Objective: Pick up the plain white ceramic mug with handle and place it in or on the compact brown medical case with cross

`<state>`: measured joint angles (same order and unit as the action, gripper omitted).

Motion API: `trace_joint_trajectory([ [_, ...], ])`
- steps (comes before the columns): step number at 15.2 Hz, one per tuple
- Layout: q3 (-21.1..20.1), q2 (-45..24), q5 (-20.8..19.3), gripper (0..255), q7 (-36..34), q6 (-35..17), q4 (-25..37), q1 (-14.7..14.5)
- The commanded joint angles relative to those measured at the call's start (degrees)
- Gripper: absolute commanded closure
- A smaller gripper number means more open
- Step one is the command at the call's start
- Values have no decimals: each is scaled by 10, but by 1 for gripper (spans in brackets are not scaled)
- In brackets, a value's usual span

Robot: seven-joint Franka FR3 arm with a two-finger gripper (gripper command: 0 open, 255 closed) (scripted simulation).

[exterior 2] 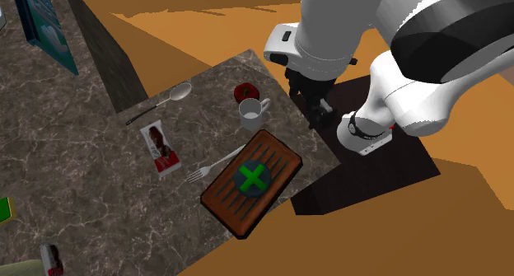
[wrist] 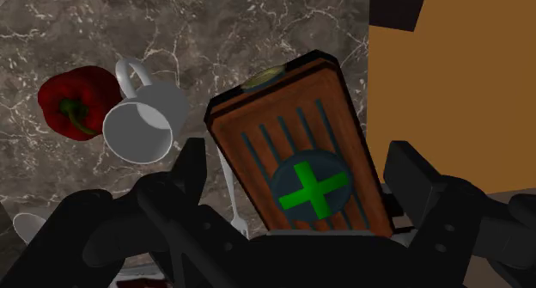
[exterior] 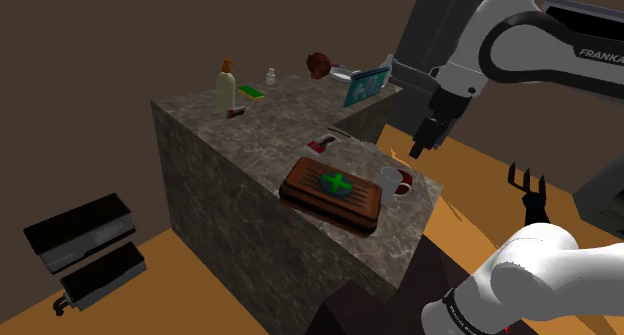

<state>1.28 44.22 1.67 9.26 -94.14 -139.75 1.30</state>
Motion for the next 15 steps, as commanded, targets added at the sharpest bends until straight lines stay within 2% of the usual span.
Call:
trace_joint_trajectory([
  [1, 0, 0, 0, 0, 0, 0, 0, 0],
  [8, 10, -59, -23, 0, -29, -166, -77, 35],
  [15, 23, -164, -47, 0, -62, -338, -116, 73],
])
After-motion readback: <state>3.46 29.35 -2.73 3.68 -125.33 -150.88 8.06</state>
